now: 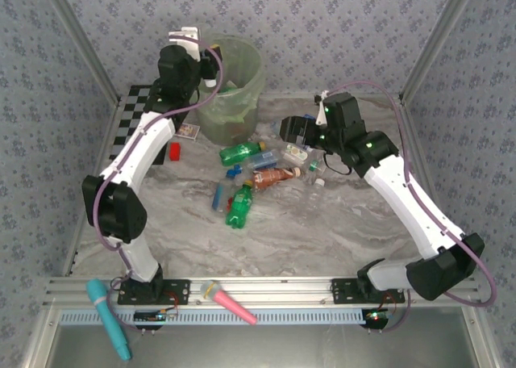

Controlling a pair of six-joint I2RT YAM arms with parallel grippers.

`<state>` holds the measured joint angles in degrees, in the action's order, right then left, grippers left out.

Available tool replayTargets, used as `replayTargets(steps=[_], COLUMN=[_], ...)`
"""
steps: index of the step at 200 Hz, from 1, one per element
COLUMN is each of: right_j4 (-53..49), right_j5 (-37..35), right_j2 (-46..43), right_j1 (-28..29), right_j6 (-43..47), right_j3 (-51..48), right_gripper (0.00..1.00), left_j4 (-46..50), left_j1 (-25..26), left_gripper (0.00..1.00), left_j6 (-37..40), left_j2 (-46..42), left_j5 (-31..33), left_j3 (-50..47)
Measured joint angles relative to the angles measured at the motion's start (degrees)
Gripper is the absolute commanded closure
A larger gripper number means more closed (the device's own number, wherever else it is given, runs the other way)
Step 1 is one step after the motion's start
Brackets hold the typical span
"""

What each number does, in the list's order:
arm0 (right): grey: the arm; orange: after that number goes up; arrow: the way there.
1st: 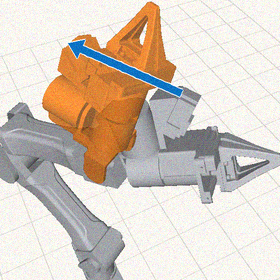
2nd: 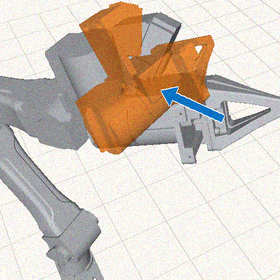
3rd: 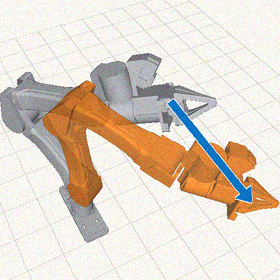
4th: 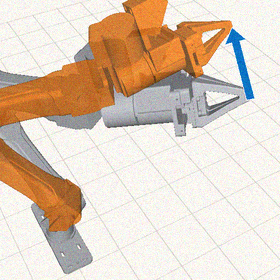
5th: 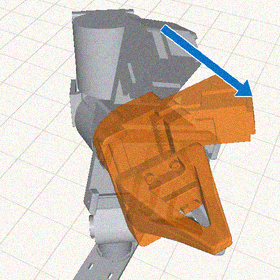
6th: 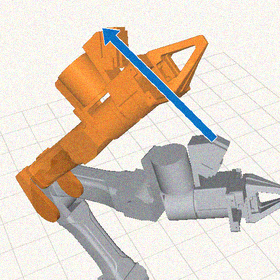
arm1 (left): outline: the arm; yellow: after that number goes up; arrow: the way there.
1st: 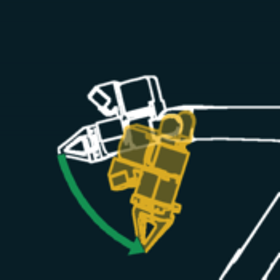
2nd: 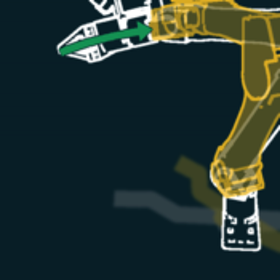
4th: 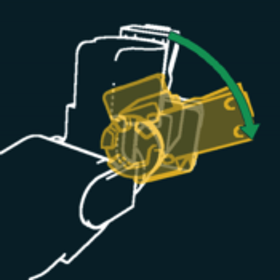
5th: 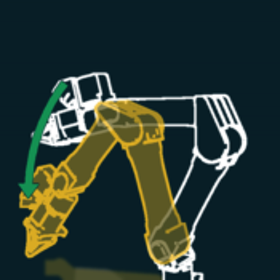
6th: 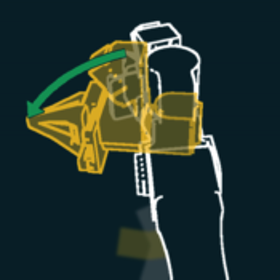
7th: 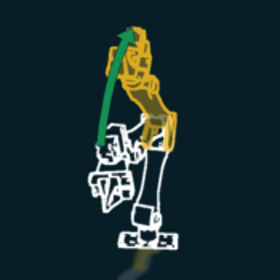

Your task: Put the plastic bottles in the bin

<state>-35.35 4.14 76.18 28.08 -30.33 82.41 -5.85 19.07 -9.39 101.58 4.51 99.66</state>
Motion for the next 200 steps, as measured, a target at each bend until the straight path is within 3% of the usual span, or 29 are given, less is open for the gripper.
replayTargets(steps=[74, 135, 160, 178, 200], right_j4=[-0.42, -0.42, -0.42, -0.42, -0.42], right_j5=[-0.92, -0.90, -0.90, -0.90, -0.90], right_j2=[1.29, 2.03, 2.03, 2.03, 2.03], right_j1=[0.11, 0.09, 0.09, 0.09, 0.09], right_j6=[0.42, 0.42, 0.42, 0.42, 0.42], right_j3=[1.27, 1.38, 1.38, 1.38, 1.38], right_gripper=[0.01, 0.01, 0.01, 0.01, 0.01], left_j4=[-8.90, -9.38, -9.35, -9.20, -8.39], left_j1=[-0.33, -0.33, -0.33, -0.33, -0.33], left_gripper=[0.46, 0.41, 0.29, 0.01, 0.00], left_j6=[0.39, 0.35, 0.26, 0.15, -0.22], left_j2=[0.24, 0.24, 0.13, -0.20, -0.79], left_j5=[-3.50, -5.09, -5.84, -6.56, -6.84], left_j3=[-7.17, -10.01, -10.16, -10.71, -11.02])
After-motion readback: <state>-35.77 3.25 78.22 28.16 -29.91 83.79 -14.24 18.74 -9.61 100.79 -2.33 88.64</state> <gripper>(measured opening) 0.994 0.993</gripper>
